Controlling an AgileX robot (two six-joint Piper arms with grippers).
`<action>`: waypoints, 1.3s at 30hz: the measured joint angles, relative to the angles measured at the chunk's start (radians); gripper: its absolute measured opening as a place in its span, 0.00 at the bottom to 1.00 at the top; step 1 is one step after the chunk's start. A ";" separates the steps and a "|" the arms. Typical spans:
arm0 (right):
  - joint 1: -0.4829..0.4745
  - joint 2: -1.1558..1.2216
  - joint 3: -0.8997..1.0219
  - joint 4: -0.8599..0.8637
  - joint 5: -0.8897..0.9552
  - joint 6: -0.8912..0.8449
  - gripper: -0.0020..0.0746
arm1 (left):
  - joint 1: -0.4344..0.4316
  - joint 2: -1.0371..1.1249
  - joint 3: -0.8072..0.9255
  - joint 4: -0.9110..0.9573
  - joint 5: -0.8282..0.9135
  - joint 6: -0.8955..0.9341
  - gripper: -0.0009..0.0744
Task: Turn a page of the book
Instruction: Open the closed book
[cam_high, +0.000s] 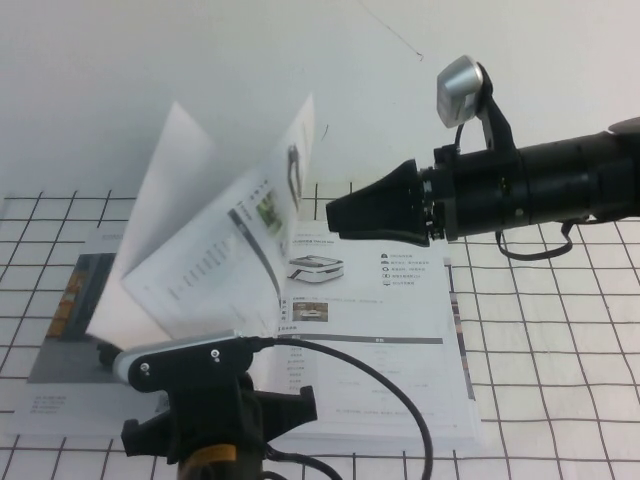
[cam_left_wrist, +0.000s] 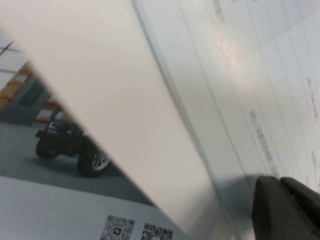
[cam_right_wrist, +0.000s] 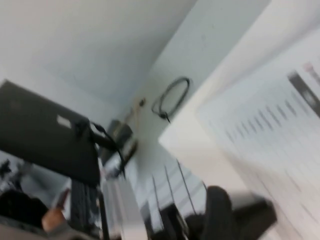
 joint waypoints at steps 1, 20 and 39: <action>0.000 0.000 -0.002 -0.031 0.000 0.000 0.58 | 0.017 0.000 -0.002 -0.010 0.022 -0.002 0.01; 0.010 0.233 -0.004 -0.482 -0.205 0.079 0.03 | 0.105 -0.134 -0.002 -0.022 0.306 0.094 0.01; 0.013 0.277 -0.011 -0.525 -0.216 0.158 0.03 | 0.666 -0.079 -0.081 0.045 0.960 0.324 0.01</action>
